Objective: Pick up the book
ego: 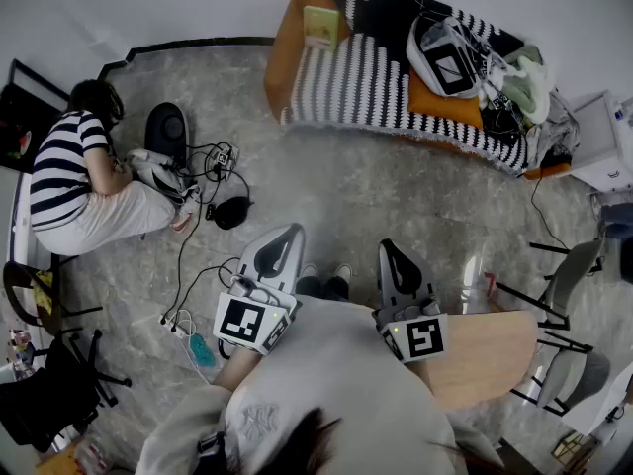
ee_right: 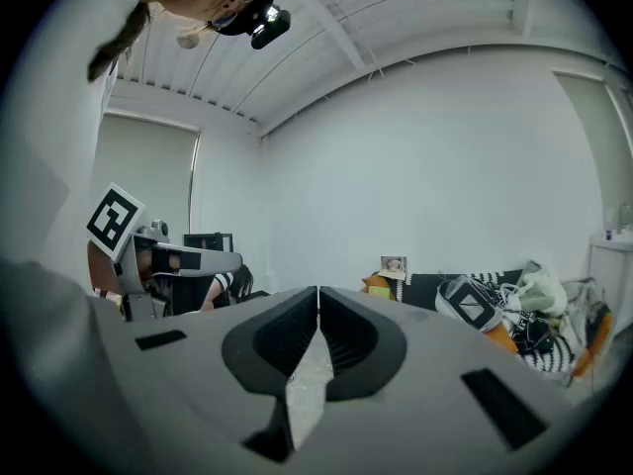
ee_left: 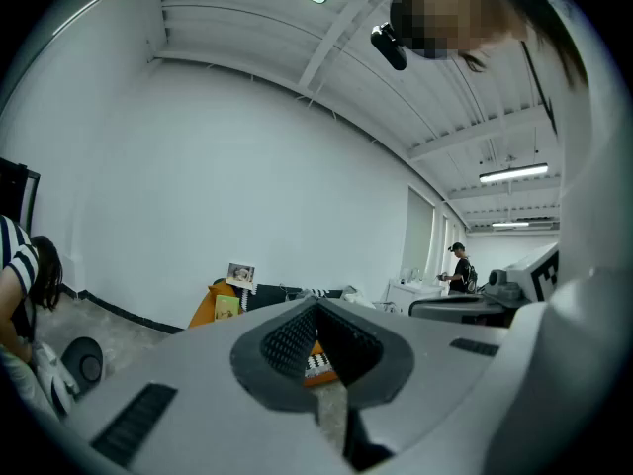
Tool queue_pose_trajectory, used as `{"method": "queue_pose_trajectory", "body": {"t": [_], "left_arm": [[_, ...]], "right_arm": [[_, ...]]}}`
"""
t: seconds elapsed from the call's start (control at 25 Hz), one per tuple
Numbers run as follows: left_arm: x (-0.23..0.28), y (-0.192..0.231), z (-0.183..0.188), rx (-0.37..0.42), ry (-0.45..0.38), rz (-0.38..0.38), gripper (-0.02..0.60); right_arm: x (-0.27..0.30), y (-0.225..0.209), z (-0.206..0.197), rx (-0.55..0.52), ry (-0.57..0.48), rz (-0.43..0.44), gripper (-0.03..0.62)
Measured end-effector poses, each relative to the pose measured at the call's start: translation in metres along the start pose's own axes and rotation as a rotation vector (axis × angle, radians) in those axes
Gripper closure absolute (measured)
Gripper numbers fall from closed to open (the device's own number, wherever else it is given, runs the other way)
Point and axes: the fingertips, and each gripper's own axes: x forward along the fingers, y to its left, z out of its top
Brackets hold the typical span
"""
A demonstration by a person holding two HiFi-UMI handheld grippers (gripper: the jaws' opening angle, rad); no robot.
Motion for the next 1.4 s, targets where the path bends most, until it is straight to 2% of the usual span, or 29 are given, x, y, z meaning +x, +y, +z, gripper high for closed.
{"method": "queue_pose_trajectory", "body": {"t": [0.4,0.56,0.72,0.84,1.16,1.4], "left_arm": [[-0.001,0.017,-0.005,-0.003,0.009,0.042,0.572],[0.010,0.007,-0.003,0.004,0.009,0.033,0.572],[0.023,-0.011,-0.002,0.016,-0.002,0.020,0.572],[0.036,-0.026,-0.001,0.033,-0.013,0.007,0.572],[0.063,-0.056,0.000,0.035,-0.037,-0.005,0.572],[0.081,-0.038,-0.003,0.051,-0.009,-0.007,0.572]], "right_arm": [[0.011,0.004,-0.004,-0.022,0.007,0.043,0.568],[0.009,-0.006,0.000,-0.008,-0.014,0.050,0.568],[0.001,-0.018,0.006,0.038,-0.058,0.108,0.568],[-0.003,-0.030,0.005,0.029,-0.068,0.133,0.568],[-0.008,-0.062,-0.004,0.023,-0.054,0.134,0.568],[0.013,-0.074,-0.007,0.039,-0.024,0.124,0.568]]}}
